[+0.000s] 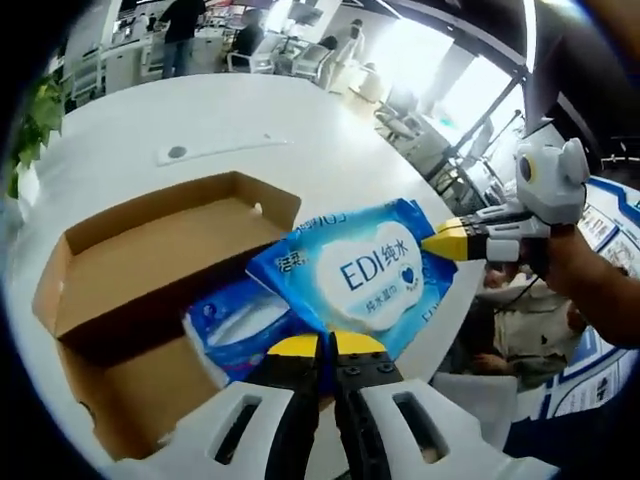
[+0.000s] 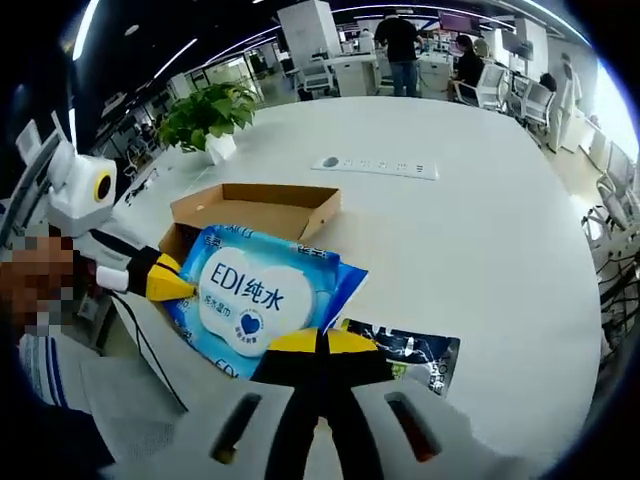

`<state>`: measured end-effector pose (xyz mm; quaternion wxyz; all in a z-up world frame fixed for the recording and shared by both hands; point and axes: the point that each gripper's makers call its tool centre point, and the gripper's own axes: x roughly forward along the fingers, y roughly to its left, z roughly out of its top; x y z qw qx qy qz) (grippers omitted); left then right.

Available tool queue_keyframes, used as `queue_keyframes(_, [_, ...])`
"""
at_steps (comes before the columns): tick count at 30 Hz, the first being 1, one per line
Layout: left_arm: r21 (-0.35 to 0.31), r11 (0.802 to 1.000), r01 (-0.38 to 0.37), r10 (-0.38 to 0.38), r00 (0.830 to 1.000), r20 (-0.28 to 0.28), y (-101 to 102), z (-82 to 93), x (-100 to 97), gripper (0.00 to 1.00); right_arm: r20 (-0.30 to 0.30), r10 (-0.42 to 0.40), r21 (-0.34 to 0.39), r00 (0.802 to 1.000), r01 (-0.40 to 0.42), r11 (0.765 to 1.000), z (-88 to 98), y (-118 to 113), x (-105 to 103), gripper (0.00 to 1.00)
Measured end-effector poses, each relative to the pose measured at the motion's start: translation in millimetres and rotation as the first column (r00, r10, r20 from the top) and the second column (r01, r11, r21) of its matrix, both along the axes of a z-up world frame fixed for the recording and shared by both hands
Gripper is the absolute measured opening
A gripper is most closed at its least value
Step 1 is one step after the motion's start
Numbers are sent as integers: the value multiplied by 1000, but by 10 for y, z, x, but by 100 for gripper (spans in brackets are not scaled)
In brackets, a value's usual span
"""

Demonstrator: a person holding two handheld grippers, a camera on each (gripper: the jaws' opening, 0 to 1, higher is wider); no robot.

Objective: Operate the shoe box by opening the lid, removing the specified soft item, and placing it in the target area until the item is outside and the box remains undamaged.

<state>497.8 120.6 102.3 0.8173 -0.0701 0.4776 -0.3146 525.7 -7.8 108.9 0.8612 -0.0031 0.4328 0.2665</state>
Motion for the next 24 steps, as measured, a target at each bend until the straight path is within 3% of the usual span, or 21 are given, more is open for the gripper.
queue_keyframes(15, [-8, 998, 55, -55, 998, -12, -447, -85, -16, 0, -12, -45, -16, 999, 45, 999, -123, -436, -7, 0])
queue_keyframes(24, [0, 996, 84, -84, 996, -38, -655, -262, -40, 0, -28, -68, -23, 997, 67, 997, -229, -621, -44, 0])
